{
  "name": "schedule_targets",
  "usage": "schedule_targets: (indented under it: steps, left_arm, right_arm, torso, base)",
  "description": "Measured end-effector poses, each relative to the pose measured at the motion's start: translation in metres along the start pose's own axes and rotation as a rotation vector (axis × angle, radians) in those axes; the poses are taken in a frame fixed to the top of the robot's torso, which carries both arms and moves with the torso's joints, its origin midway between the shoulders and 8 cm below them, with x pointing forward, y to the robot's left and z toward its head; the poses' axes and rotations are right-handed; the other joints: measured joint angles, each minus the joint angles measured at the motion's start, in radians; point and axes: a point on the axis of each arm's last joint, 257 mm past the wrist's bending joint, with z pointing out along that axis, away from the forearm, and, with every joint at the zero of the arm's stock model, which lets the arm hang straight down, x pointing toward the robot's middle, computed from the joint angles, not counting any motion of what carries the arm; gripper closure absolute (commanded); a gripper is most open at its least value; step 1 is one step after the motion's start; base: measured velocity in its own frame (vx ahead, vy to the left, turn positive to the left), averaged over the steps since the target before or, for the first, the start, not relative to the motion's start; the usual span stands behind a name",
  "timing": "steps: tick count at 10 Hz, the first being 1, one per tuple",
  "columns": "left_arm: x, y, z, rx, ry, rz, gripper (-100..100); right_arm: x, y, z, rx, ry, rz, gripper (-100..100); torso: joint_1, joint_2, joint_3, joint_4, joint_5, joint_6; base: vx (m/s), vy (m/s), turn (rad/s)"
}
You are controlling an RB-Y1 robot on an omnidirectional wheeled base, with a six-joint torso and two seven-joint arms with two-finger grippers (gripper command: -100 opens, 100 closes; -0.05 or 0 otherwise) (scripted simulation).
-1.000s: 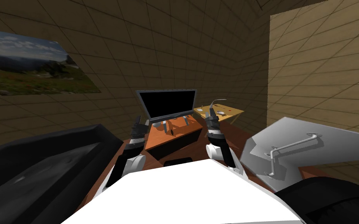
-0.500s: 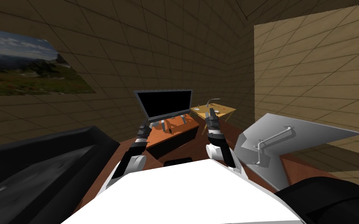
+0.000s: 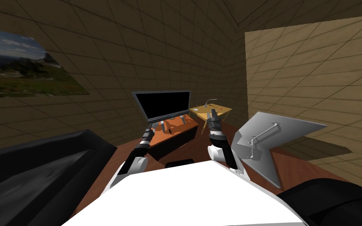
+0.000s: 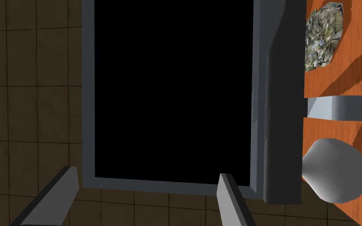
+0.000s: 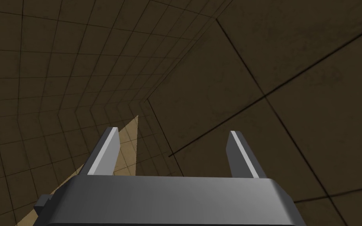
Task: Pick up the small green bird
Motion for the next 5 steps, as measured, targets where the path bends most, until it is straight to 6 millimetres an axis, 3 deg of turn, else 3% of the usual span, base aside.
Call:
schedule_targets:
  steps: [2,5]
  left_arm:
    - [-0.002,0.017,0.002,-0.06,0.006,0.012,-100]
    - [-0.002,0.064,-0.002,-0.185,0.019,0.036,-100]
  right_arm:
    - [0.0,0.0,0.0,0.0,0.0,0.0,0]
    - [0.0,0.0,0.0,0.0,0.0,0.0,0]
  torso:
    - [0.0,0.0,0.0,0.0,0.0,0.0]
    - [0.0,0.0,0.0,0.0,0.0,0.0]
  base:
    - [-0.044,-0.016,-0.151]
    - [-0.033,-0.019,-0.148]
